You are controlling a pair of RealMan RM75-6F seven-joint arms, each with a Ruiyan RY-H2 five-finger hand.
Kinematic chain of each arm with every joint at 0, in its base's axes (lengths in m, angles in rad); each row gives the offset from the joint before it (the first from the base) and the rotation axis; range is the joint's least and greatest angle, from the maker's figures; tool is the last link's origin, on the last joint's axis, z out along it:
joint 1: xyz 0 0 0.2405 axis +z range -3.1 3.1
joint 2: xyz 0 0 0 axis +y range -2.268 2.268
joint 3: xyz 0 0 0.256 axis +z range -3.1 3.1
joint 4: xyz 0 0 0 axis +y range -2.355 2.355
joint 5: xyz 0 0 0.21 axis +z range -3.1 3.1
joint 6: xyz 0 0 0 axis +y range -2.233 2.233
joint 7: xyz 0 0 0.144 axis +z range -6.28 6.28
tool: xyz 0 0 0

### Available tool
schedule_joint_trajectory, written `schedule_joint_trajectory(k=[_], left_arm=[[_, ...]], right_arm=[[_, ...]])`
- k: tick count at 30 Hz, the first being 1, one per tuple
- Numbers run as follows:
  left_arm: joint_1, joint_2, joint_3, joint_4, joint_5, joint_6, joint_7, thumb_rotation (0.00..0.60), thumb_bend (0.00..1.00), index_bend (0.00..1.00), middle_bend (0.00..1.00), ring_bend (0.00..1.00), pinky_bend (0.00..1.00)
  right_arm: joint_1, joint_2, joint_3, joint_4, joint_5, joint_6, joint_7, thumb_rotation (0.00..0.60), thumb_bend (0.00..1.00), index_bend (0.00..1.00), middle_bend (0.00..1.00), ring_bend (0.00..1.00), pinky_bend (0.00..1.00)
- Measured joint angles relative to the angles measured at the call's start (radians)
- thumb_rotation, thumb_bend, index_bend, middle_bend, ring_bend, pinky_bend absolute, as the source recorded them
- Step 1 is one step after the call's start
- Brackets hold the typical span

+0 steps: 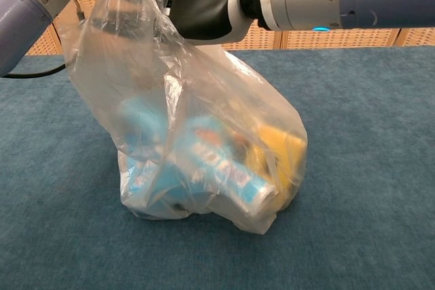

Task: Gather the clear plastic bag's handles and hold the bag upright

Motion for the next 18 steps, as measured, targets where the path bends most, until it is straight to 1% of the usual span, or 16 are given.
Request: schedule_joint_trajectory(k=[5,10,15,18], left_arm=[[-0.001,0.000,-0.004,-0.014,-0.006,-0.005,0.000,0.600,0.44,0.00,0.00,0.00,0.00],[-0.002,-0.001,-0.013,-0.025,-0.017,-0.010,-0.001,0.600,0.44,0.00,0.00,0.00,0.00],[0.000,0.000,-0.016,-0.034,-0.025,-0.016,-0.006,0.600,0.44,0.00,0.00,0.00,0.00],[0.002,0.002,-0.017,-0.040,-0.028,-0.017,-0.012,0.600,0.44,0.00,0.00,0.00,0.00]], right_arm=[[-0.006,-0.010,0.011,0.000,0.015,-0.005,-0.010,0.600,0.32,0.00,0.18,0.06,0.21],[-0.014,-0.018,0.027,0.004,0.039,-0.015,0.001,0.600,0.30,0.00,0.15,0.06,0.27],[-0.025,-0.037,0.063,0.022,0.061,-0.050,0.023,0.600,0.30,0.00,0.14,0.06,0.28],[-0.027,-0.051,0.075,0.039,0.069,-0.065,0.023,0.600,0.30,0.00,0.14,0.06,0.28]])
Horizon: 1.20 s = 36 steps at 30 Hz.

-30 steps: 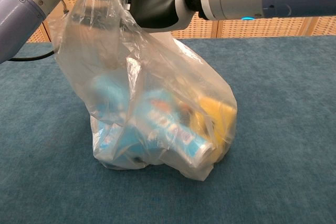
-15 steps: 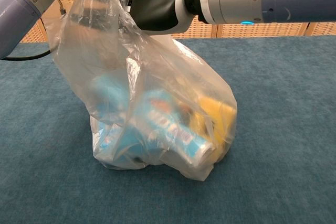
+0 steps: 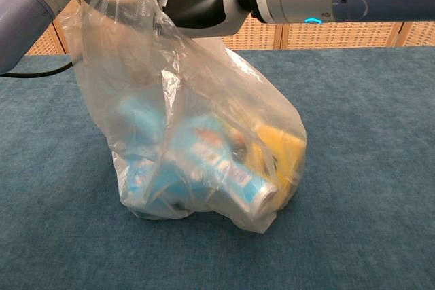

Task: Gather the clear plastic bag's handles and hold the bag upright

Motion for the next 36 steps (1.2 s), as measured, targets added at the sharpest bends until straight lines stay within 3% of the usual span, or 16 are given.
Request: schedule_joint_trajectory(k=[12,36], left_arm=[[0.006,0.005,0.003,0.017,0.002,-0.002,-0.010,0.600,0.44,0.00,0.00,0.00,0.00],[0.024,-0.012,0.019,0.081,-0.004,-0.006,-0.053,0.600,0.42,0.00,0.00,0.00,0.00]], right_arm=[[-0.021,-0.023,0.041,0.022,0.027,-0.022,-0.021,0.600,0.30,0.00,0.14,0.05,0.28],[-0.031,-0.025,0.050,0.020,0.076,-0.051,-0.093,0.600,0.31,0.00,0.14,0.11,0.32]])
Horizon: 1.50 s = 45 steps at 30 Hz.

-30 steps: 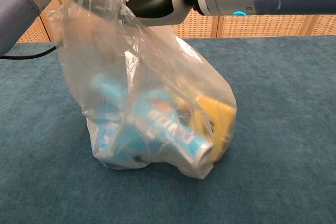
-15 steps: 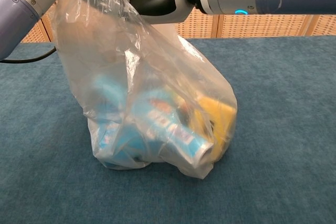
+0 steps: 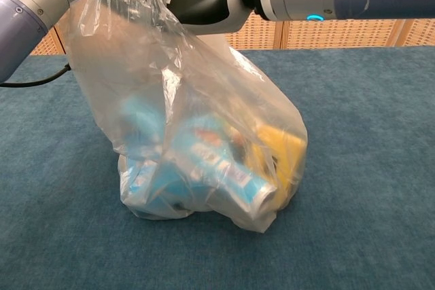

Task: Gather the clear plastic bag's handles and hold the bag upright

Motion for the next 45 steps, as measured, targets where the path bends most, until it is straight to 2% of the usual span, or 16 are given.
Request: schedule_joint_trajectory(k=[2,7,12,21,34,45], left_arm=[[0.002,0.003,0.001,0.000,0.002,0.001,-0.006,0.600,0.37,0.00,0.00,0.00,0.00],[0.007,0.021,0.000,-0.017,0.004,-0.004,-0.014,0.600,0.16,0.00,0.00,0.00,0.00],[0.011,0.037,-0.002,-0.037,0.003,-0.007,-0.004,0.600,0.07,0.00,0.00,0.00,0.00],[0.020,0.089,-0.003,-0.081,0.000,-0.024,0.018,0.600,0.02,0.00,0.00,0.00,0.00],[0.044,0.252,0.019,-0.220,-0.040,-0.140,0.083,0.600,0.00,0.00,0.00,0.00,0.00],[0.060,0.313,0.026,-0.254,-0.036,-0.159,0.055,0.600,0.00,0.00,0.00,0.00,0.00]], right_arm=[[0.000,0.001,0.001,0.000,0.007,0.001,-0.007,0.600,0.31,0.00,0.14,0.11,0.32],[0.003,0.003,0.002,-0.001,0.022,0.003,-0.021,0.600,0.32,0.00,0.14,0.11,0.32],[0.005,0.005,0.001,-0.001,0.034,0.005,-0.033,0.600,0.33,0.00,0.14,0.10,0.32],[0.008,0.012,0.006,-0.002,0.055,0.010,-0.054,0.600,0.33,0.00,0.14,0.10,0.32],[0.010,0.010,0.006,0.005,0.075,0.011,-0.074,0.600,0.33,0.00,0.14,0.10,0.32],[0.010,0.008,0.007,0.015,0.084,0.010,-0.087,0.600,0.33,0.00,0.14,0.10,0.32]])
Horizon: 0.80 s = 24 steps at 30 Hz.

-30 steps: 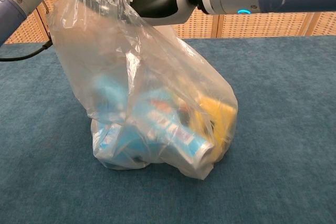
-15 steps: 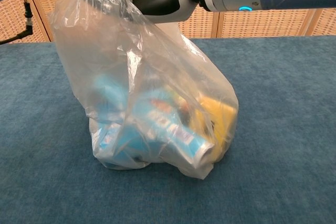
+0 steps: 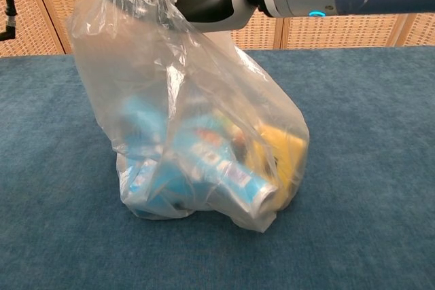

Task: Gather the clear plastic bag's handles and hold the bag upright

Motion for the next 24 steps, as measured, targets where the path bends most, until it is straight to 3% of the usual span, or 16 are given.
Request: schedule_joint_trajectory(k=[13,24], left_arm=[[0.052,0.112,0.010,-0.046,0.007,0.007,-0.035,0.600,0.00,0.00,0.00,0.00,0.00],[0.123,0.197,0.016,-0.015,0.015,0.056,-0.126,0.600,0.00,0.00,0.00,0.00,0.00]], right_arm=[[-0.001,-0.001,0.012,0.005,0.008,0.001,-0.007,0.600,0.34,0.00,0.14,0.10,0.32],[0.010,0.005,0.016,-0.004,0.021,0.015,-0.015,0.600,0.35,0.00,0.14,0.11,0.36]])
